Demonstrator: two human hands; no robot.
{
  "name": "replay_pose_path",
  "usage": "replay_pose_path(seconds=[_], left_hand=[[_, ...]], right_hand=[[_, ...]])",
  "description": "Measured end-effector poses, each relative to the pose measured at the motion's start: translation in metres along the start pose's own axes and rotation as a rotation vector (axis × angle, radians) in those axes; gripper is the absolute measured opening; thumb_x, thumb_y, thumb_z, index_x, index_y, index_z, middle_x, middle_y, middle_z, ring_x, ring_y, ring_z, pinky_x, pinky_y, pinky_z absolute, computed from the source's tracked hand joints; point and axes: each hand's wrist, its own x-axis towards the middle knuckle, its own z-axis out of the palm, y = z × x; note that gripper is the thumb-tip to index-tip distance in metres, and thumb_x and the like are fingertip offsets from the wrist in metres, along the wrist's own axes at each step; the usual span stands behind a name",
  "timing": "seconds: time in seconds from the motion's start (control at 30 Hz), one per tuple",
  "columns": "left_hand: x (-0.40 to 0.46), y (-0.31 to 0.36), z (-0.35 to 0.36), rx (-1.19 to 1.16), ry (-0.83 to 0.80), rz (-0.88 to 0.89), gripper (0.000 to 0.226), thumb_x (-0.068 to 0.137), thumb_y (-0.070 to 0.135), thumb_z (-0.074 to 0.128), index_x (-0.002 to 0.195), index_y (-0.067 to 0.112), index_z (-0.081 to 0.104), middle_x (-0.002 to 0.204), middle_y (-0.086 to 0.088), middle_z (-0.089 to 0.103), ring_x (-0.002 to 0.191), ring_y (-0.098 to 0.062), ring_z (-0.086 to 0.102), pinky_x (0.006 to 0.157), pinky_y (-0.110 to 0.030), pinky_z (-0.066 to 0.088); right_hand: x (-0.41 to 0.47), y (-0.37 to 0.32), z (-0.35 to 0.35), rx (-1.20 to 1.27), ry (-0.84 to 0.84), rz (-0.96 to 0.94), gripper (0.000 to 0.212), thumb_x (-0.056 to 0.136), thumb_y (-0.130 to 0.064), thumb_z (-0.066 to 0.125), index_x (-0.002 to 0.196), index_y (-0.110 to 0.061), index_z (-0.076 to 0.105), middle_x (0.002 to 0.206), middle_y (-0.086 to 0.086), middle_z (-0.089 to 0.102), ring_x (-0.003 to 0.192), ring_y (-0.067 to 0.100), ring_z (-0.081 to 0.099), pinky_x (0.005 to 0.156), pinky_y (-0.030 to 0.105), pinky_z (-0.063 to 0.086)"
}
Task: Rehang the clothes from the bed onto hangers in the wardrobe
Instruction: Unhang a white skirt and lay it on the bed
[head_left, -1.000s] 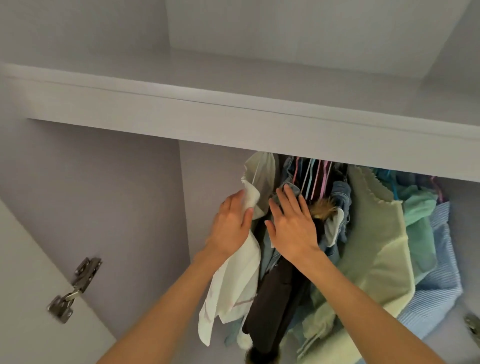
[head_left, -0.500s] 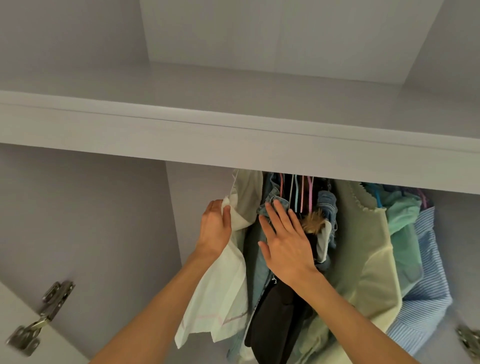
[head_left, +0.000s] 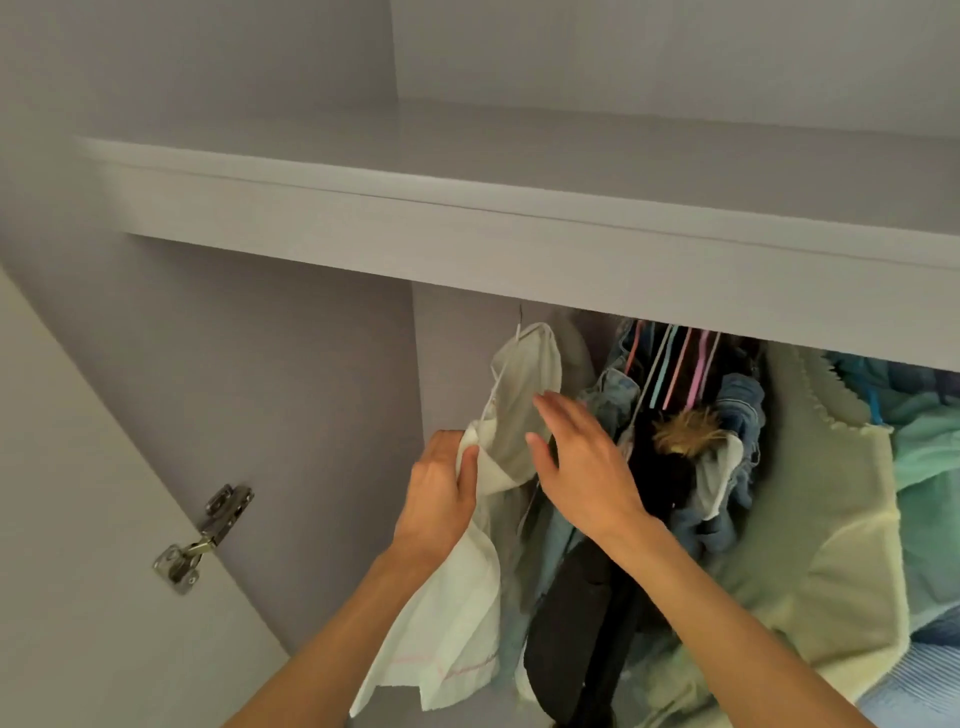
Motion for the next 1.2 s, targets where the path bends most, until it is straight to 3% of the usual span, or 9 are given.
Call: replay_pose_path(seconds=[0.1, 0.17, 0.3, 0.5, 0.63, 0.8, 0.93, 1.03, 1.2], left_hand=[[-0.028, -0.009, -0.007, 0.044, -0.027, -0.059, 0.028, 0.098, 0.027, 0.038, 0.117, 0.012, 0.053, 0.104, 0.006, 0.05, 0.091, -0.008, 0.052, 0.077, -0.011, 0.041], [-0.046, -0.014, -0.011, 0.091, -0.038, -0.091, 0.031, 0.098, 0.03, 0.036, 0.12, 0.014, 0.051, 0.105, 0.008, 0.047, 0.091, -0.005, 0.048, 0.072, -0.002, 0.036], [-0.076, -0.021, -0.016, 0.187, -0.004, -0.069, 0.03, 0.098, 0.026, 0.037, 0.114, 0.009, 0.056, 0.1, 0.001, 0.051, 0.081, -0.007, 0.047, 0.067, -0.005, 0.034], [-0.123, -0.013, -0.013, 0.303, -0.071, -0.032, 0.044, 0.097, 0.042, 0.027, 0.125, 0.016, 0.048, 0.104, 0.009, 0.044, 0.083, -0.002, 0.043, 0.068, -0.004, 0.031], [-0.16, -0.014, -0.015, 0.345, -0.18, -0.066, 0.064, 0.091, 0.058, 0.012, 0.129, 0.022, 0.048, 0.112, 0.007, 0.052, 0.098, -0.007, 0.051, 0.081, -0.015, 0.038], [-0.209, -0.026, -0.027, 0.353, -0.007, -0.231, 0.061, 0.088, 0.053, 0.016, 0.127, 0.02, 0.049, 0.117, 0.008, 0.053, 0.102, -0.009, 0.055, 0.08, -0.021, 0.043], [-0.252, -0.033, -0.035, 0.409, 0.089, -0.377, 0.06, 0.088, 0.05, 0.018, 0.13, 0.018, 0.045, 0.12, 0.004, 0.05, 0.105, -0.015, 0.055, 0.08, -0.032, 0.049], [-0.28, -0.039, -0.048, 0.471, 0.103, -0.441, 0.057, 0.089, 0.044, 0.022, 0.13, 0.013, 0.046, 0.123, -0.002, 0.05, 0.108, -0.02, 0.052, 0.082, -0.033, 0.048], [-0.325, -0.056, -0.081, 0.528, 0.121, -0.585, 0.053, 0.092, 0.04, 0.034, 0.136, 0.011, 0.042, 0.133, -0.007, 0.048, 0.118, -0.028, 0.047, 0.094, -0.037, 0.042]], right_hand=[[0.012, -0.027, 0.004, 0.322, -0.269, 0.126, 0.059, 0.097, -0.037, 0.04, 0.148, -0.015, 0.017, 0.142, 0.0, 0.042, 0.13, 0.017, 0.041, 0.102, 0.028, 0.035], [0.019, -0.041, 0.013, 0.607, -0.267, 0.28, 0.06, 0.098, -0.033, 0.041, 0.147, -0.009, 0.016, 0.129, 0.004, 0.056, 0.115, 0.015, 0.053, 0.091, 0.017, 0.036], [0.019, -0.056, 0.03, 1.267, -0.33, 0.709, 0.057, 0.097, -0.028, 0.048, 0.143, -0.004, 0.026, 0.108, 0.008, 0.061, 0.09, 0.019, 0.064, 0.076, 0.026, 0.052], [-0.005, -0.05, 0.049, 1.257, -0.531, 0.733, 0.037, 0.092, -0.027, 0.056, 0.123, -0.008, 0.049, 0.082, 0.003, 0.053, 0.073, 0.016, 0.056, 0.077, 0.035, 0.051], [-0.031, -0.05, 0.049, 1.278, -0.658, 0.667, 0.008, 0.095, -0.021, 0.051, 0.09, -0.014, 0.053, 0.072, 0.002, 0.048, 0.061, 0.014, 0.048, 0.065, 0.03, 0.045], [-0.08, -0.05, 0.067, 0.973, -0.782, 0.474, 0.014, 0.096, -0.026, 0.047, 0.084, -0.02, 0.05, 0.066, -0.001, 0.043, 0.051, 0.01, 0.038, 0.053, 0.022, 0.035], [-0.128, -0.049, 0.083, 0.787, -0.794, 0.425, 0.028, 0.094, -0.038, 0.048, 0.111, -0.018, 0.058, 0.084, -0.007, 0.054, 0.072, 0.007, 0.049, 0.061, 0.02, 0.037], [-0.153, -0.058, 0.092, 0.687, -0.808, 0.335, 0.037, 0.091, -0.045, 0.051, 0.109, -0.016, 0.064, 0.106, -0.002, 0.064, 0.094, 0.013, 0.057, 0.072, 0.023, 0.041], [-0.173, -0.088, 0.098, 0.555, -0.893, 0.096, 0.041, 0.089, -0.047, 0.053, 0.088, -0.012, 0.073, 0.093, -0.001, 0.072, 0.09, 0.015, 0.063, 0.066, 0.017, 0.039]])
